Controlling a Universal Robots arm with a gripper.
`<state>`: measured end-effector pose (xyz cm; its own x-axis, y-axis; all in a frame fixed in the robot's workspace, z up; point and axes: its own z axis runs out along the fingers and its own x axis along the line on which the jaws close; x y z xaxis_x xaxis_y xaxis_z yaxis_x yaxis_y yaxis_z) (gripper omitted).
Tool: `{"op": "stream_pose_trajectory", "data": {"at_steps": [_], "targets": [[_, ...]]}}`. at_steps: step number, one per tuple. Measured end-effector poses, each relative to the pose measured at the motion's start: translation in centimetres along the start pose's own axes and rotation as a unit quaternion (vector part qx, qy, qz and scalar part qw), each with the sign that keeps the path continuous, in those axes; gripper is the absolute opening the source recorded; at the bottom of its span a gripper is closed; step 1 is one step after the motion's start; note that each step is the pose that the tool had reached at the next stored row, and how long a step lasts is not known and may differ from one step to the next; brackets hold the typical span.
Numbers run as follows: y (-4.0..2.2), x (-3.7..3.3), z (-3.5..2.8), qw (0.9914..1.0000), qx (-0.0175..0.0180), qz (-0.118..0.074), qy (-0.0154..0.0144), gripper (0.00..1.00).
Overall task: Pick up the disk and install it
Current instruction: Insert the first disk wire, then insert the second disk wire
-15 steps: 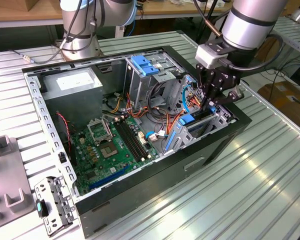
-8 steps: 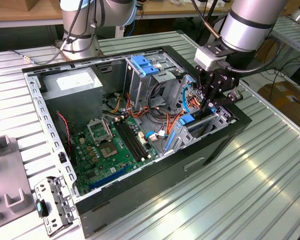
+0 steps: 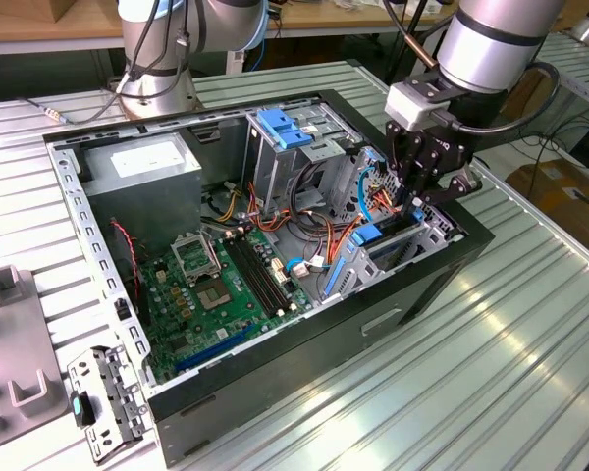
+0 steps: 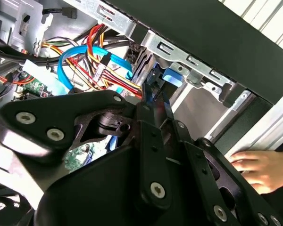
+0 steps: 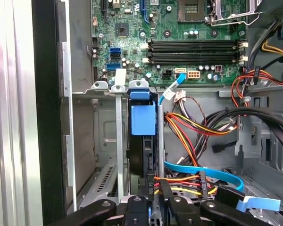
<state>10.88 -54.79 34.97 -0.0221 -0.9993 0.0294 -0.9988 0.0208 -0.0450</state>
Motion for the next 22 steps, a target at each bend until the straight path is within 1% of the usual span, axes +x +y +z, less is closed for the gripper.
{"op": "stream_pose_trajectory", "data": {"at_steps": [2, 3, 4, 5, 22], "targets": [[0.01, -0.01, 0.0, 1.0, 0.0, 0.0, 0.0, 0.24], [0.01, -0.01, -0.01, 1.0, 0.0, 0.0, 0.0001, 0.16], [0.01, -0.01, -0.01, 1.0, 0.0, 0.0, 0.0001, 0.16], [0.01, -0.01, -0.02, 1.0, 0.0, 0.0, 0.0001, 0.11], [0.07, 0.0, -0.02, 1.0, -0.0001, 0.002, 0.0002, 0.11]]}}
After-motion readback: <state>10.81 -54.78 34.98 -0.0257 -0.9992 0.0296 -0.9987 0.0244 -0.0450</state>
